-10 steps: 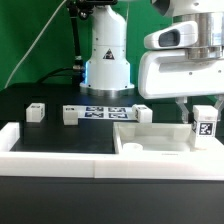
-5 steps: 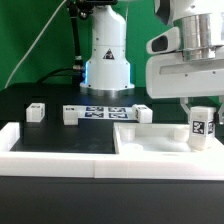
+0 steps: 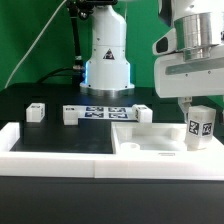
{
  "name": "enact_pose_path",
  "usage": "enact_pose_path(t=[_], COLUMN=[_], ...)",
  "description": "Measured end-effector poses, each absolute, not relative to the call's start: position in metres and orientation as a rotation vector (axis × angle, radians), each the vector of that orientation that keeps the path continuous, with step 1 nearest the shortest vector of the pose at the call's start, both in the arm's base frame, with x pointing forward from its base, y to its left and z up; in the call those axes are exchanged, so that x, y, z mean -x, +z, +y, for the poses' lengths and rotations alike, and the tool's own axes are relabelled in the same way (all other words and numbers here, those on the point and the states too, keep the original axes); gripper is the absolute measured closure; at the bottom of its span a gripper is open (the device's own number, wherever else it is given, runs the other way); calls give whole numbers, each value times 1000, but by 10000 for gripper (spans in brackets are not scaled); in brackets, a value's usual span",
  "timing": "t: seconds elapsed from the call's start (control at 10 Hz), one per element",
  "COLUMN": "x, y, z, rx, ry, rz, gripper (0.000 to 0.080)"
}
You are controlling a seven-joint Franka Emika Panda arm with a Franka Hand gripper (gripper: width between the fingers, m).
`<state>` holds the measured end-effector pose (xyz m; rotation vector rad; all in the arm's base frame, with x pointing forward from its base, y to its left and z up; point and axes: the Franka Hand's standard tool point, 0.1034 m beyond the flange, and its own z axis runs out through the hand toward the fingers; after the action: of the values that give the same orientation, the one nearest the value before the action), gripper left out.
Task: Assemble one leg
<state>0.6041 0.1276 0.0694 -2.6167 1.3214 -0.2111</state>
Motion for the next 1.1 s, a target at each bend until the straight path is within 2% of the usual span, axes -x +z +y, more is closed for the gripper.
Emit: enact_pose_path(t=[0.1, 0.4, 1.1], x=[-606, -603, -603], y=[70, 70, 73], z=[122, 122, 126], rx=[2679, 2889, 3138], ry=[-219, -165, -2], rz=[1211, 804, -291], gripper=[178, 151, 150])
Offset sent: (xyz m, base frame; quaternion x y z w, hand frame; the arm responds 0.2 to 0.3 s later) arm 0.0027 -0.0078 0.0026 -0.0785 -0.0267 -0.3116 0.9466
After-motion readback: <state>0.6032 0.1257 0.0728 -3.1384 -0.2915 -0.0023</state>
